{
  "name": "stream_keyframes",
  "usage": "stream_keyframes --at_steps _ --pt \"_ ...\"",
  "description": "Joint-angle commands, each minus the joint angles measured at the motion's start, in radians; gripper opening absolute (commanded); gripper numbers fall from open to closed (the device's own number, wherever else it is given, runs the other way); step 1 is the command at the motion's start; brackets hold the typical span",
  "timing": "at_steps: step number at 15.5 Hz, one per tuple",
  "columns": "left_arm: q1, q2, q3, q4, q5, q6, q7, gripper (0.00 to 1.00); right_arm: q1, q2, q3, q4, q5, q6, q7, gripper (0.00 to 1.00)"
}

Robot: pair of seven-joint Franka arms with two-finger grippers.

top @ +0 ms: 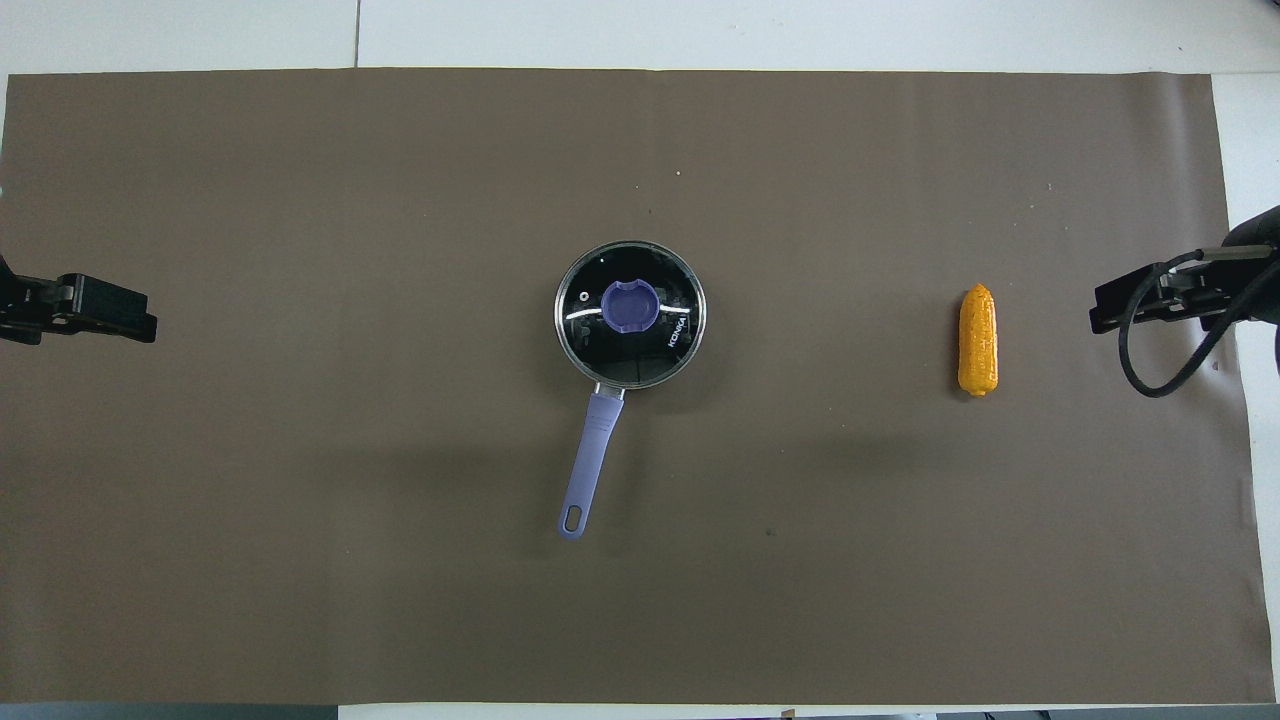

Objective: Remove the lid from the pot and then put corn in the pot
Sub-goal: 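Reach the left gripper to the lid knob while the right gripper reaches the corn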

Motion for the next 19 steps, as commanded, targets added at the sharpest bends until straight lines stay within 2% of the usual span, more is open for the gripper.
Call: stream_keyframes --at_steps 1,5,8,11,14,16,18,19 --pt "0.002 -0.028 0.000 -0.036 -0.016 -0.004 -0.009 1.00 -0.009 -0.010 0.009 0.001 0.003 -0.012 -0.024 1.00" --pt "-0.011 -0.029 -0.001 -0.034 -0.016 -0.026 -0.008 1.00 -0.009 -0.015 0.013 -0.013 0.003 0.001 -0.015 1.00" --pt "-0.043 -0.026 -0.006 -0.033 -0.017 0.011 -0.034 1.00 -0.009 -0.027 0.015 -0.106 0.005 0.124 -0.014 1.00" --pt "-0.173 0.000 -0.012 -0.024 -0.045 0.084 -0.262 1.00 -0.009 0.002 0.015 -0.226 0.006 0.286 -0.014 1.00" --pt "-0.325 0.128 -0.014 0.033 -0.100 0.186 -0.495 1.00 0.008 0.052 0.018 -0.324 0.008 0.475 0.014 1.00" --pt "-0.410 0.275 -0.012 0.149 -0.121 0.209 -0.572 1.00 0.048 0.086 0.016 -0.379 0.008 0.570 0.046 1.00" --pt "-0.490 0.424 -0.011 0.274 -0.117 0.268 -0.653 1.00 0.051 0.085 0.016 -0.472 0.008 0.665 0.049 1.00" --pt "-0.517 0.463 -0.009 0.306 -0.115 0.282 -0.669 1.00 0.047 0.089 0.016 -0.493 0.008 0.694 0.048 1.00"
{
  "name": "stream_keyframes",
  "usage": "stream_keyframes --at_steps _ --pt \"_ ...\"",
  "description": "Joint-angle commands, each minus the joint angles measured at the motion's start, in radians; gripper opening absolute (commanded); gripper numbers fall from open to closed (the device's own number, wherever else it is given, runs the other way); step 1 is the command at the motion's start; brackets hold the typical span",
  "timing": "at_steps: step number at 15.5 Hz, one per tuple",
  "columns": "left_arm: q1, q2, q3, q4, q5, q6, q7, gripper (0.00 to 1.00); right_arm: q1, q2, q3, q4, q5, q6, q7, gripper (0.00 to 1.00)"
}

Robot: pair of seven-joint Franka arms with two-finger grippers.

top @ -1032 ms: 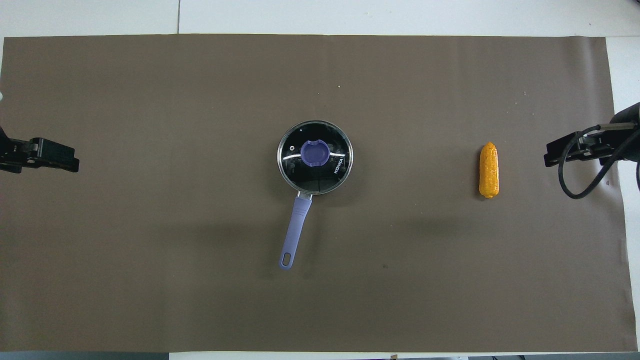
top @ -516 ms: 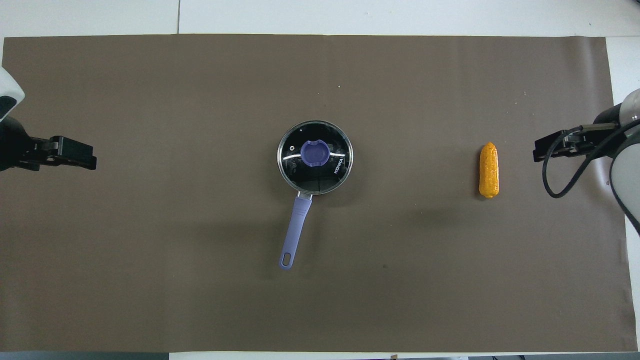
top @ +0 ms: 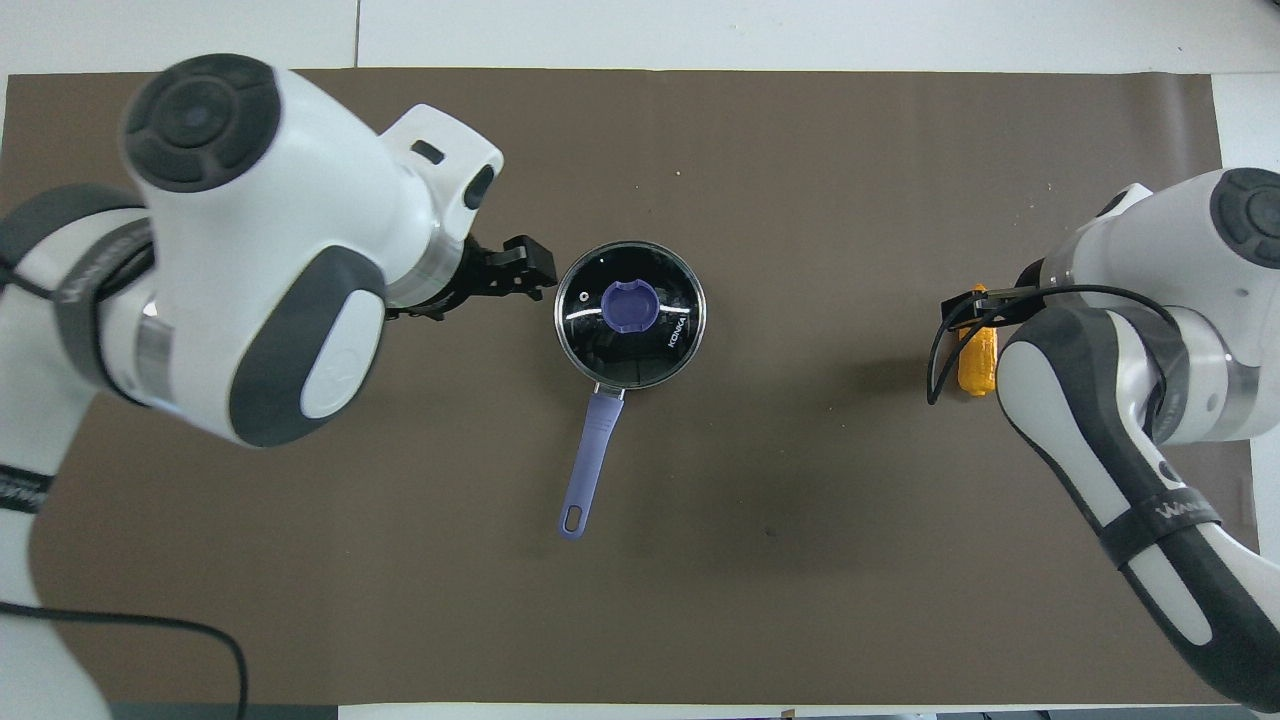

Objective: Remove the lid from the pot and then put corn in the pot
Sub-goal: 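Reach the left gripper to the lid knob while the right gripper reaches the corn, then lift the lid with the left gripper while the right gripper lifts the corn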

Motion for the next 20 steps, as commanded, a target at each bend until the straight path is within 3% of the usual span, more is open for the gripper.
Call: stream_keyframes --at_steps 1,5,12,15,18,20 --pt "-0.082 0.181 0.024 0.179 -0.013 0.011 -0.062 1.00 -0.018 -0.012 0.008 -0.086 0.004 0.076 0.001 1.00" --pt "-0.128 0.265 0.024 0.212 0.039 0.053 -0.063 1.00 -0.040 0.002 0.008 -0.104 0.004 0.096 0.001 1.00" --pt "-0.150 0.298 0.017 0.217 0.105 0.034 -0.024 1.00 -0.052 0.056 0.008 -0.112 0.004 0.144 -0.003 0.98" --pt "-0.157 0.298 0.017 0.211 0.105 0.042 -0.016 1.00 -0.058 0.057 0.008 -0.114 0.004 0.144 -0.039 0.73" --pt "-0.157 0.296 0.015 0.209 0.105 0.034 -0.001 1.00 -0.060 0.057 0.007 -0.112 0.004 0.136 -0.048 0.27" --pt "-0.156 0.295 0.014 0.209 0.105 0.030 0.018 0.95 -0.049 0.059 0.008 -0.101 0.004 0.115 -0.045 0.03"
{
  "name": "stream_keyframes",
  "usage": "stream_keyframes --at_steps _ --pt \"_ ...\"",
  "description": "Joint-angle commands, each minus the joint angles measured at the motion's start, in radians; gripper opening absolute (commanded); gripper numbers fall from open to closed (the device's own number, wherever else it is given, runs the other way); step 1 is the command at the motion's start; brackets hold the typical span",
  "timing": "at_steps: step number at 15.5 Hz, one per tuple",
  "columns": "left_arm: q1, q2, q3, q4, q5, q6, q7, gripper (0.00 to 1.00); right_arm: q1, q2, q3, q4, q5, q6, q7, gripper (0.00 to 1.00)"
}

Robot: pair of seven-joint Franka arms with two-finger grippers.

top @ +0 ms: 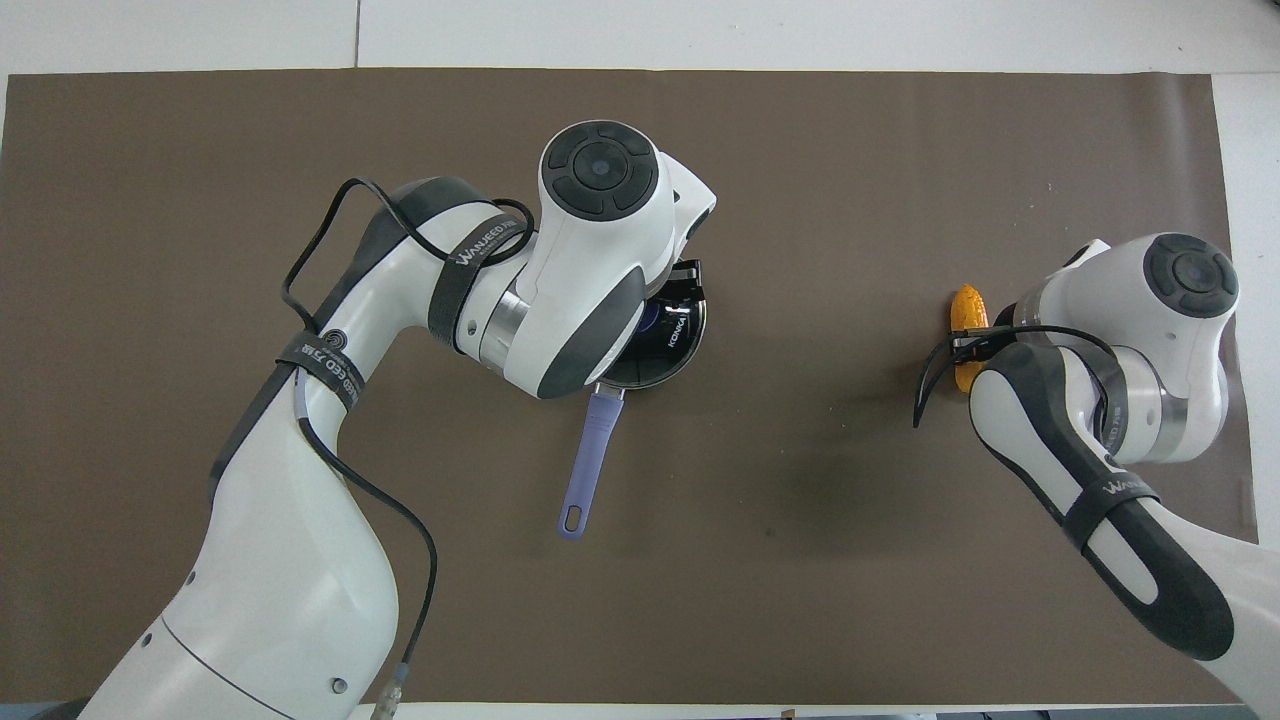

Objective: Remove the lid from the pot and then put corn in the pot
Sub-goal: 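Lift the lid with the left gripper while the right gripper lifts the corn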

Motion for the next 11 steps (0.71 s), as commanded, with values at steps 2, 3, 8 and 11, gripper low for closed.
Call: stream_keyframes --at_steps 2,3,8,11 --pt "-0.010 0.011 0.010 0.023 0.020 -0.025 0.031 0.85 0.007 0.006 0.008 0.065 0.004 -0.094 -0.014 0.00" --pt "-0.010 0.011 0.010 0.023 0.020 -0.025 0.032 0.84 0.024 0.015 0.008 0.119 0.004 -0.150 -0.012 0.00" --pt "-0.013 0.009 0.010 0.014 0.021 -0.024 0.037 0.74 0.060 0.029 0.008 0.306 0.006 -0.345 0.006 0.00" --pt "-0.010 0.009 0.010 0.014 0.021 -0.024 0.038 0.26 0.106 0.040 0.008 0.413 0.035 -0.444 0.073 0.00"
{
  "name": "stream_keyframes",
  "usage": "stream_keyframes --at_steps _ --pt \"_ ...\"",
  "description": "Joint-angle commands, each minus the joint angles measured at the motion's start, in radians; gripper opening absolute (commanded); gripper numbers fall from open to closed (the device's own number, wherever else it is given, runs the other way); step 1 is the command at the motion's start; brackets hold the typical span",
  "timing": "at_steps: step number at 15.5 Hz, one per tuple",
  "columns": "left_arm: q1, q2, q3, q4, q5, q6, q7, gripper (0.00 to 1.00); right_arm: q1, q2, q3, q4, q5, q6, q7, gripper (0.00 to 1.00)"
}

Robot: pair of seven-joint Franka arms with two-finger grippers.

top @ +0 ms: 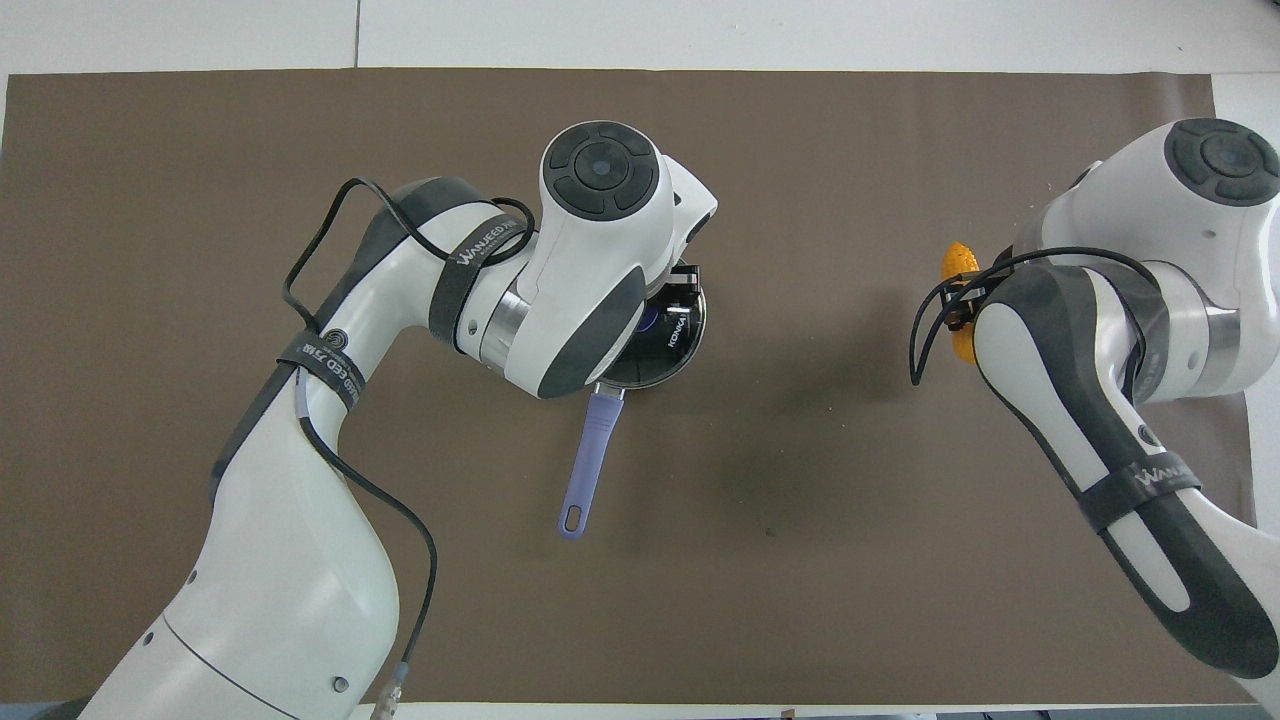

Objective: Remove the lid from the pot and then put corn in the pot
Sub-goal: 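Lift the lid with the left gripper while the right gripper lifts the corn, then set the lid down with the left gripper while the right gripper carries corn over pot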

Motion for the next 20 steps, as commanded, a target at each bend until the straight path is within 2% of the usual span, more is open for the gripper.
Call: stream_keyframes --at_steps 1,2,6,9,11,13,16,18,20 --pt "-0.008 0.008 0.010 0.013 0.018 -0.019 0.011 0.08 0.028 0.049 0.005 0.131 0.041 -0.095 0.057 0.00" --pt "-0.008 0.008 0.010 0.016 0.015 -0.023 0.009 0.00 0.036 0.060 0.005 0.165 0.047 -0.113 0.069 0.00" --pt "-0.007 -0.017 0.010 0.022 -0.003 -0.061 0.007 0.00 0.106 0.080 0.005 0.216 0.051 -0.113 0.106 0.00" --pt "0.029 -0.136 0.026 0.022 -0.095 -0.119 0.007 0.00 0.131 0.084 0.005 0.227 0.048 -0.113 0.155 0.00" --pt "0.116 -0.197 0.020 0.022 -0.105 -0.192 0.012 0.00 0.139 0.086 0.006 0.227 0.050 -0.106 0.183 0.00" --pt "0.188 -0.259 0.025 0.019 -0.101 -0.239 0.044 0.00 0.200 0.100 0.016 0.247 0.053 -0.084 0.279 0.00" --pt "0.358 -0.326 0.031 -0.025 -0.100 -0.335 0.241 0.00 0.299 0.188 0.020 0.367 0.048 -0.084 0.440 0.00" --pt "0.488 -0.368 0.034 -0.121 -0.094 -0.325 0.402 0.00 0.352 0.283 0.020 0.485 0.045 -0.086 0.517 0.00" --pt "0.588 -0.424 0.034 -0.285 -0.051 -0.218 0.577 0.00 0.405 0.359 0.025 0.547 0.045 -0.066 0.603 0.00"
